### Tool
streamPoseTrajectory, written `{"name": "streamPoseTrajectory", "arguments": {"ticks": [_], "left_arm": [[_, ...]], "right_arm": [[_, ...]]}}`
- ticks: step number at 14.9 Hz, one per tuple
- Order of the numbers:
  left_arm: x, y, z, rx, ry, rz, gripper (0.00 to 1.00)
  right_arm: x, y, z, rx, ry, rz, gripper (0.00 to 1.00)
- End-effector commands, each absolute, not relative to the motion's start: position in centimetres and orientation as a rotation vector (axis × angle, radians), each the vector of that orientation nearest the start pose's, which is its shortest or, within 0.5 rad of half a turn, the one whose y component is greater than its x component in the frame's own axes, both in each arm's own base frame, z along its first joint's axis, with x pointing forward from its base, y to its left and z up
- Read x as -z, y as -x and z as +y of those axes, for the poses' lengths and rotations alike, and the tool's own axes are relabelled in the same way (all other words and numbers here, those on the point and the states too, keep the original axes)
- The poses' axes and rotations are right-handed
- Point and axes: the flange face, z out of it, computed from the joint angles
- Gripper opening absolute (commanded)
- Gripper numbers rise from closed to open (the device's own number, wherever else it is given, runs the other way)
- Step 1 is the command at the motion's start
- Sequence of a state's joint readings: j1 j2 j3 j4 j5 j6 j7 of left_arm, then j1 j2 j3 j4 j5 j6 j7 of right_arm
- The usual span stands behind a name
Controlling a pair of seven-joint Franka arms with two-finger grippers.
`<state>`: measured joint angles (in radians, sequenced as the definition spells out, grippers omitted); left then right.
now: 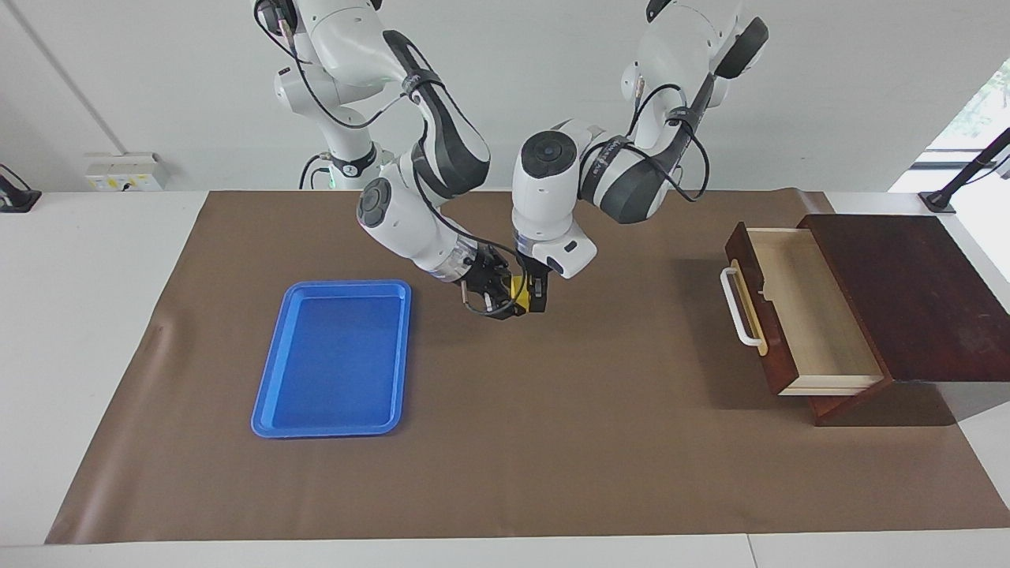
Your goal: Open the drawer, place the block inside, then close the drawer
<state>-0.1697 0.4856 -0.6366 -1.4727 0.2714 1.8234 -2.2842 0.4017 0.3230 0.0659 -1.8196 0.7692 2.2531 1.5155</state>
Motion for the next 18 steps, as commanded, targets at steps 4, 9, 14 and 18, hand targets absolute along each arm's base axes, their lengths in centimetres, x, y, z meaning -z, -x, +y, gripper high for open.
{"name": "streamPoseTrajectory", "arguments": {"ticks": [4,9,14,18], "left_arm": [[-43.6,-52.7,-42.5,-0.018,2.324,-2.061,0.0],[-43.7,-52.7,-42.5,-0.019,2.312,-2.067,0.0],[-43.8,-53.2,-41.8,-0.017,2.294,-2.08,0.0],[-44.1,-53.7,-40.4,-0.011,2.264,-2.067,0.0]], "right_arm": [[-38.1,-57.1,30.6,-0.639,1.904,1.791,0.0],[-38.0,-57.1,30.7,-0.643,1.904,1.792,0.0],[-38.3,-57.2,30.5,-0.648,1.893,1.804,0.96],[-38.7,-57.5,29.5,-0.657,1.893,1.802,1.0]]}}
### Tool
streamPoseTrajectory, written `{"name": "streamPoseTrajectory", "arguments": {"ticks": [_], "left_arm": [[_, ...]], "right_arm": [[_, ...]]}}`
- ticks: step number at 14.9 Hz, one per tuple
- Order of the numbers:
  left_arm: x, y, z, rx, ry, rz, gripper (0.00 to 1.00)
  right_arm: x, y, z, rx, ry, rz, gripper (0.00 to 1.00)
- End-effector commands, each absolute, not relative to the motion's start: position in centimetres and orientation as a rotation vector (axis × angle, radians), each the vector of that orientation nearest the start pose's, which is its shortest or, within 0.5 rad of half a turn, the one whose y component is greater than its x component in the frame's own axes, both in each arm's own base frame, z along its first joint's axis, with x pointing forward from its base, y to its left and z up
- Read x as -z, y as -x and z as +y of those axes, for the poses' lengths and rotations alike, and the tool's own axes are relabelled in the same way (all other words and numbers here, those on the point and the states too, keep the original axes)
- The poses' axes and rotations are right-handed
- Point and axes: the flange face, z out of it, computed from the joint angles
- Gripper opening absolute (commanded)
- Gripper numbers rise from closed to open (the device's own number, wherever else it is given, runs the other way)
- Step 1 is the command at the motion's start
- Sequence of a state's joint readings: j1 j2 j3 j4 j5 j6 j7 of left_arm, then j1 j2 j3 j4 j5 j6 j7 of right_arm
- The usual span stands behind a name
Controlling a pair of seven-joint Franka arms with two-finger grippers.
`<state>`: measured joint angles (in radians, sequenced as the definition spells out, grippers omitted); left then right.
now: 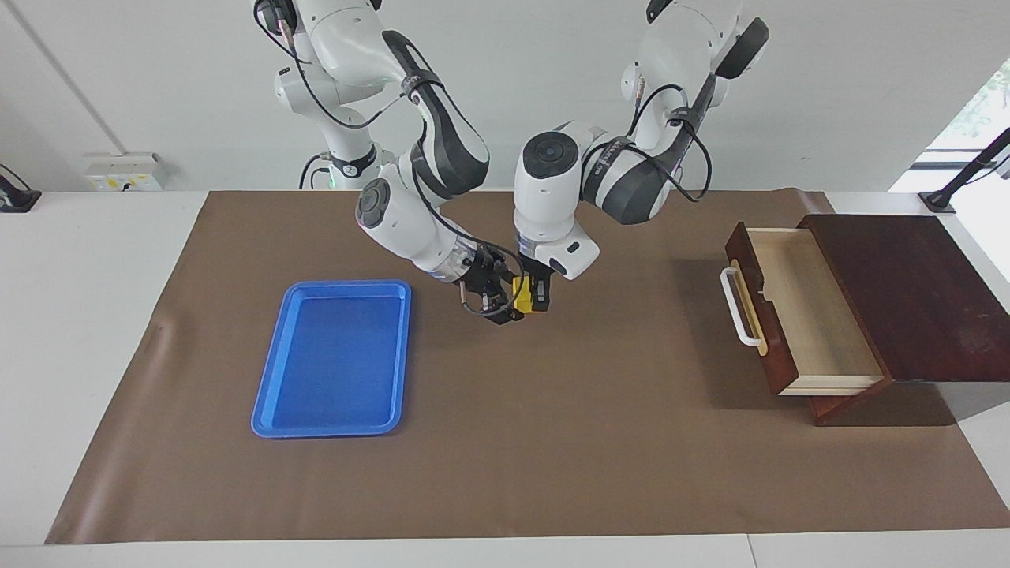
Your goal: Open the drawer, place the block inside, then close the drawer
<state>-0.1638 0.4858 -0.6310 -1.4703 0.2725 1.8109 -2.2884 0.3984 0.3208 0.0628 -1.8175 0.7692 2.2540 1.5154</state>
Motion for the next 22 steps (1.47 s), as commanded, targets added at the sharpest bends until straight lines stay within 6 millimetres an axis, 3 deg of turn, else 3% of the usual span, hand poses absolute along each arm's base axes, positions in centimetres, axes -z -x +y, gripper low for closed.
{"name": "streamPoseTrajectory", "arguments": {"ticks": [1,3,5,10,12,14,16,18,20,22], "left_arm": [[-44.0,-54.2,-39.3,-0.01,2.232,-2.064,0.0],[-46.1,-55.8,-37.2,-0.004,2.199,-2.095,0.0],[-47.5,-57.5,-33.6,-0.009,2.163,-2.069,0.02],[-50.9,-62.5,-20.7,-0.11,2.115,-2.063,0.05],[-52.1,-63.5,-16.4,-0.147,2.142,-2.076,0.05],[-53.5,-64.8,-10.6,-0.221,2.144,-2.156,0.05],[-54.6,-64.9,-7.2,-0.255,2.185,-2.147,0.05],[-56.7,-64.7,-5.1,-0.213,2.27,-2.098,0.05],[-56.9,-64.7,-2.6,-0.196,2.286,-2.063,0.05],[-57.2,-64.8,1.2,-0.161,2.338,-2.016,0.07]], "right_arm": [[-38.8,-57.6,29.3,-0.655,1.894,1.802,1.0],[-39.9,-58.1,27.5,-0.647,1.872,1.812,1.0],[-41.4,-58.7,25.1,-0.641,1.85,1.826,1.0],[-44.0,-59.5,18.4,-0.595,1.867,1.87,1.0],[-45.2,-59.5,16.3,-0.58,1.882,1.879,1.0],[-46.2,-59.3,14.0,-0.576,1.915,1.863,1.0],[-46.9,-58.9,11.5,-0.561,1.996,1.822,1.0],[-47.9,-58.3,9.1,-0.525,2.09,1.774,1.0],[-49.2,-57.4,7.3,-0.484,2.204,1.692,1.0],[-50.9,-56.2,5.2,-0.415,2.346,1.6,1.0]]}}
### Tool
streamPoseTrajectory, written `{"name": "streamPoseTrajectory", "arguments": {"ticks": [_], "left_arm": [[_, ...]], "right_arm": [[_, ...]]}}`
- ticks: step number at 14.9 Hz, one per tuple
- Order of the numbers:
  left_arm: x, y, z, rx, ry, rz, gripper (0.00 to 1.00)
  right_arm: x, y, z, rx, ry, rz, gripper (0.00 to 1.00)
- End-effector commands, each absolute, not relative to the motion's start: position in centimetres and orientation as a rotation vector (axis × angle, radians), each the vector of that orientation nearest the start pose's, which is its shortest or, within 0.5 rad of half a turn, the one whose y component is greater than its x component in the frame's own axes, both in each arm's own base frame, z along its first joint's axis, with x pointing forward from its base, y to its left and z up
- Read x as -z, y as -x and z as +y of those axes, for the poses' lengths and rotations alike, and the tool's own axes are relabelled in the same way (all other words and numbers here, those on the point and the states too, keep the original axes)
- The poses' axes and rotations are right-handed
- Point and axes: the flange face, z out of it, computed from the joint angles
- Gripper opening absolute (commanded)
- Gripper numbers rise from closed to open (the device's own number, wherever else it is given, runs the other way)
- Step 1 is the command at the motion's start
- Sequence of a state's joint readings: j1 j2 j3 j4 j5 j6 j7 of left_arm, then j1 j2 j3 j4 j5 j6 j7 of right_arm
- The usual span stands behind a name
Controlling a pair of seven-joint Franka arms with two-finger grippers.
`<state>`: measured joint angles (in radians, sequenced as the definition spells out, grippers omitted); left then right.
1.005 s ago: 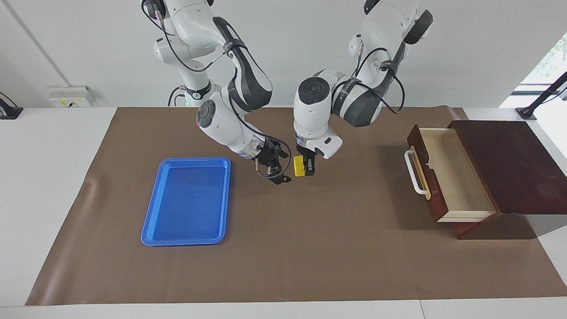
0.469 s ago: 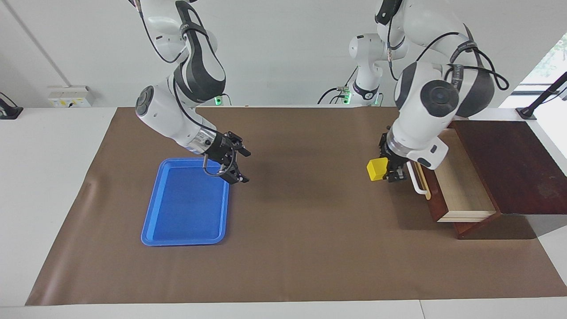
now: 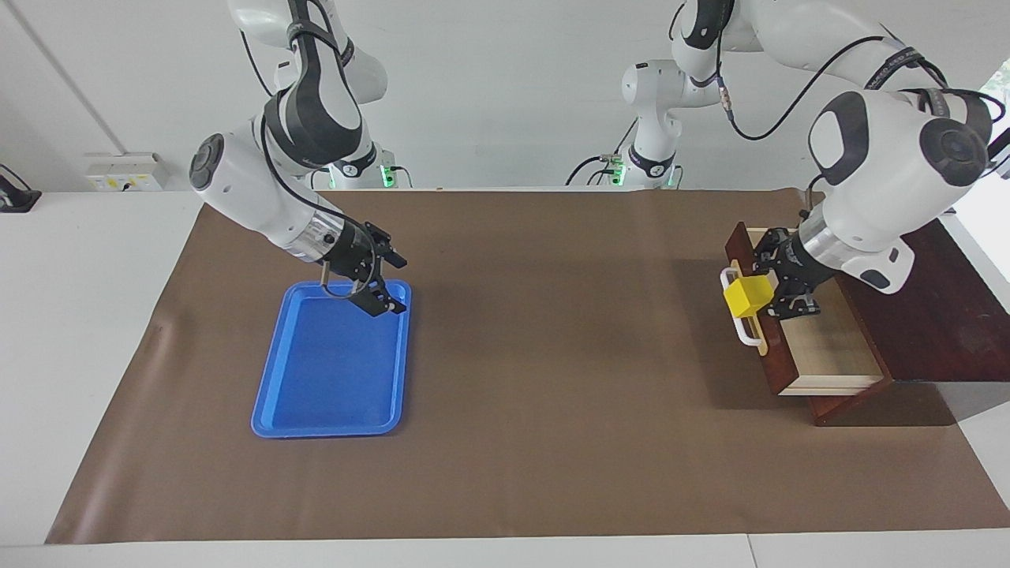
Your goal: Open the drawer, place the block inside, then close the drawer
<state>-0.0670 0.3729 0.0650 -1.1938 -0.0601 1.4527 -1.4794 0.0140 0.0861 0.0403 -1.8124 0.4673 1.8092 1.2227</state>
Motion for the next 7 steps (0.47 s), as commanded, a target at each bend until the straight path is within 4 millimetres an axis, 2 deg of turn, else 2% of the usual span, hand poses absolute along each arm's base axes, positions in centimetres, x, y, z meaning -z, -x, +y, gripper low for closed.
{"name": "streamPoseTrajectory", "arguments": {"ticks": [1,3,5,7], "left_arm": [[-57.3,-64.8,2.9,-0.142,2.346,-2.005,0.07],[-56.2,-65.0,3.4,-0.13,2.383,-1.962,0.07],[-54.2,-65.3,2.5,-0.134,2.403,-1.922,0.08],[-52.8,-65.4,3.7,-0.113,2.43,-1.9,0.08]], "right_arm": [[-51.7,-55.7,4.2,-0.389,2.41,1.545,1.0],[-53.4,-54.4,2.4,-0.342,2.528,1.418,1.0],[-54.8,-53.1,0.8,-0.309,2.648,1.283,1.0],[-56.5,-52.2,-0.6,-0.265,2.753,1.158,1.0]]}}
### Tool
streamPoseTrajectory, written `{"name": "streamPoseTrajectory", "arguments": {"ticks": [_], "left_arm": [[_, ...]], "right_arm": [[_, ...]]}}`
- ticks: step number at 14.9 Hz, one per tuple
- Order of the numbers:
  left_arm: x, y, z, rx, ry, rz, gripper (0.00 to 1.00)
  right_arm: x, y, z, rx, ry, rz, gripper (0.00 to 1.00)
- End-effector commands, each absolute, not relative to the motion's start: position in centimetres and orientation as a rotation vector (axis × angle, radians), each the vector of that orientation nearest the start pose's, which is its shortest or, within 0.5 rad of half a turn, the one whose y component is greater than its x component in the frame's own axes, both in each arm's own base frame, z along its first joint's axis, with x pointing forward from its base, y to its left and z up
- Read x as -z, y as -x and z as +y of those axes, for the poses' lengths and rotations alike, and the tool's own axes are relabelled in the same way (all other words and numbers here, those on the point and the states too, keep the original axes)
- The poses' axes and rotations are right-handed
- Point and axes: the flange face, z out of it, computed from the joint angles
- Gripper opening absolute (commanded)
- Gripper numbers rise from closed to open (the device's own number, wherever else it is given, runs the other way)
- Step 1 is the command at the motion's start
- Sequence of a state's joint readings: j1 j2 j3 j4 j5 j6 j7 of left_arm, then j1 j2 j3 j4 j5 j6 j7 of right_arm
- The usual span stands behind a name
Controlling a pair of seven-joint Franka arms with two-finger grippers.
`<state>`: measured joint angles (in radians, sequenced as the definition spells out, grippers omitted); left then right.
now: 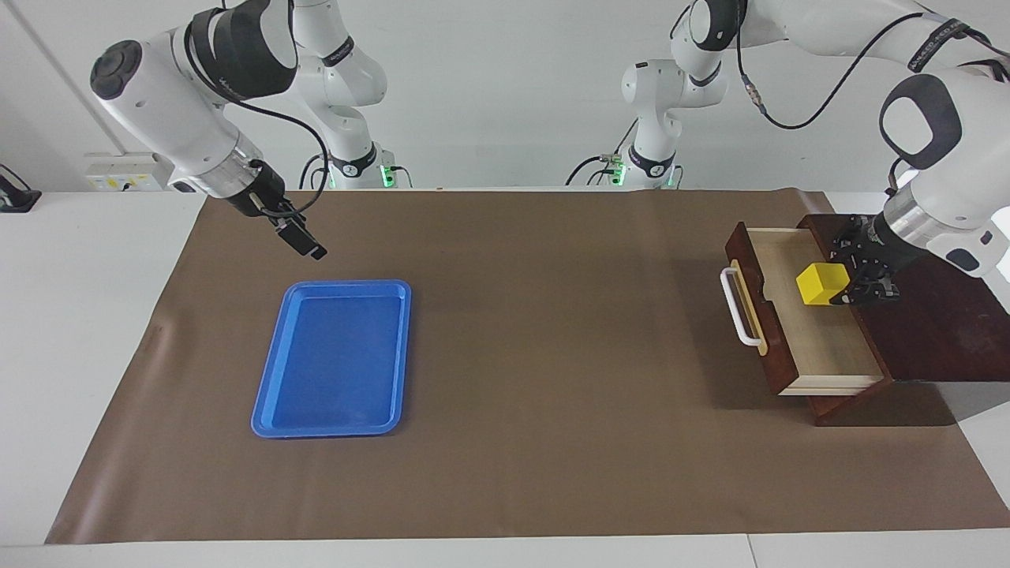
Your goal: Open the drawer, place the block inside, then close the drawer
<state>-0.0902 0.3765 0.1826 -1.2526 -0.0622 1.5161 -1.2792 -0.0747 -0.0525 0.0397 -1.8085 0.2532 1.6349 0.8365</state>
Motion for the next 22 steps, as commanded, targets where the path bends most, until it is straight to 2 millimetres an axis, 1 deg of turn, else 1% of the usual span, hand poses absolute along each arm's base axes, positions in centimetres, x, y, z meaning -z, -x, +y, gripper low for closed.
{"name": "streamPoseTrajectory", "arguments": {"ticks": [1,2,5,6,7,9,10,11,14,15,16,17,18,19,22], "left_arm": [[-51.4,-65.3,5.0,-0.117,2.447,-1.865,0.08],[-50.7,-65.1,5.4,-0.122,2.467,-1.837,0.08],[-50.6,-65.2,6.4,-0.094,2.467,-1.847,0.08],[-50.3,-65.2,6.6,-0.091,2.465,-1.849,0.08],[-49.5,-65.1,6.7,-0.101,2.455,-1.856,0.08],[-48.2,-64.1,6.9,-0.109,2.45,-1.873,0.09],[-47.6,-63.9,6.7,-0.102,2.453,-1.876,0.09],[-47.5,-63.7,6.8,-0.105,2.451,-1.879,0.09],[-47.1,-63.1,6.7,-0.123,2.436,-1.896,0.11],[-47.1,-62.8,6.8,-0.118,2.43,-1.911,0.12],[-46.6,-62.3,7.1,-0.116,2.428,-1.92,0.13],[-45.9,-61.9,7.8,-0.114,2.413,-1.939,0.15],[-45.7,-61.6,7.8,-0.102,2.417,-1.941,0.17],[-45.5,-61.5,7.9,-0.102,2.415,-1.944,0.19],[-45.5,-61.5,7.6,-0.102,2.381,-1.983,0.2]], "right_arm": [[-57.4,-51.7,-1.3,-0.225,2.817,1.076,1.0],[-58.2,-51.3,-1.7,-0.194,2.885,0.975,1.0],[-60.2,-51.2,-2.9,-0.144,3.015,0.748,1.0],[-60.4,-51.4,-3.1,-0.133,3.044,0.688,1.0],[-60.3,-51.4,-3.2,-0.128,3.063,0.638,1.0],[-60.4,-51.6,-3.2,-0.112,3.098,0.505,1.0],[-60.5,-51.7,-3.0,-0.108,3.116,0.454,1.0],[-60.7,-51.7,-3.0,-0.098,3.133,0.414,1.0],[-60.7,-52.2,-2.2,-0.074,3.148,0.301,1.0],[-60.1,-52.5,-1.8,-0.086,3.146,0.29,1.0],[-60.0,-52.7,-1.4,-0.089,3.14,0.281,1.0],[-59.8,-53.0,-1.3,-0.094,3.138,0.276,1.0],[-60.4,-53.5,-0.3,-0.074,3.14,0.244,1.0],[-60.4,-54.0,0.9,-0.076,3.15,0.203,1.0],[-60.4,-54.1,1.2,-0.076,3.155,0.097,1.0]]}}
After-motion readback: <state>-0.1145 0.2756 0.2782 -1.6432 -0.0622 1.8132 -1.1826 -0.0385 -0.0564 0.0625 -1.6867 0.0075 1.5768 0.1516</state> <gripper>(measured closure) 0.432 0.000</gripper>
